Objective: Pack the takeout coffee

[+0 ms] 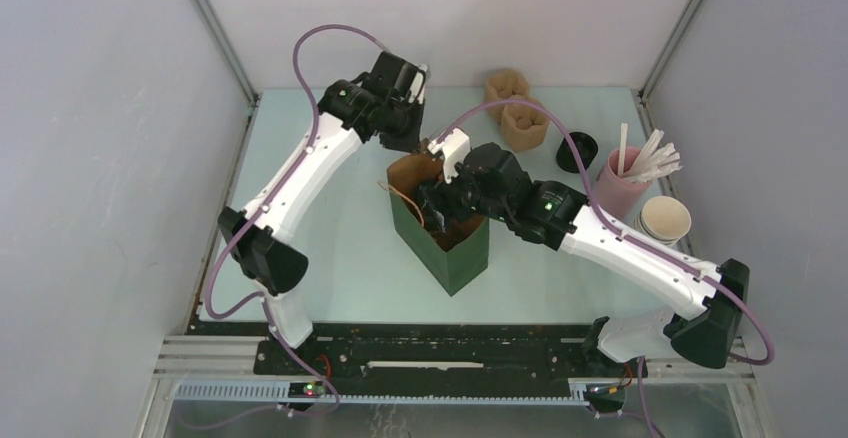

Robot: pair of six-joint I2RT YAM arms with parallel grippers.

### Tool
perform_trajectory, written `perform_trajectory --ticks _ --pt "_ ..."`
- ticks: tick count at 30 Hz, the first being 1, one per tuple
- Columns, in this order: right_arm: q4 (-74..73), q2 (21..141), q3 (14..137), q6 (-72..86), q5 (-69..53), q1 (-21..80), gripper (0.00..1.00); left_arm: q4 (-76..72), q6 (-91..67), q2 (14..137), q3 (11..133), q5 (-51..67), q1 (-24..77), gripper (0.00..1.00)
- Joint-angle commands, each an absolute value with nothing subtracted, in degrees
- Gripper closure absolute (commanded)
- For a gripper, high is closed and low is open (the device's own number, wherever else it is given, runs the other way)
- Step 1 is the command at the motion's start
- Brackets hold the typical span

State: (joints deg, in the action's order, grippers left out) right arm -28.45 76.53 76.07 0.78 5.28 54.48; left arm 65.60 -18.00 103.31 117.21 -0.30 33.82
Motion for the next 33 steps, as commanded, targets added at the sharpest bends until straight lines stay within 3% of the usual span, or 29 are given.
perform_trajectory --ticks 1,4,17,24,33 --pt "-26.38 73.70 76.09 1.43 5.21 54.42 0.70 63.81 -17.31 100.17 120.54 -2.99 35.37 0.91" --pt "-26.95 73.52 76.04 1.86 5.84 54.32 0.70 63.33 -16.64 99.18 120.12 -3.50 36.78 1.00" --pt "-26.38 69.64 76.09 0.10 7.56 53.61 0.70 64.98 -20.37 93.51 121.79 -9.97 41.06 1.00" --pt "-23.79 71.01 75.76 -3.79 12.26 55.77 0.72 55.52 -20.95 85.85 109.73 -8.00 43.38 1.00" --pt "-9.21 69.00 66.30 -13.13 9.18 58.80 0.75 43.00 -17.75 74.48 89.89 -6.53 44.15 1.00"
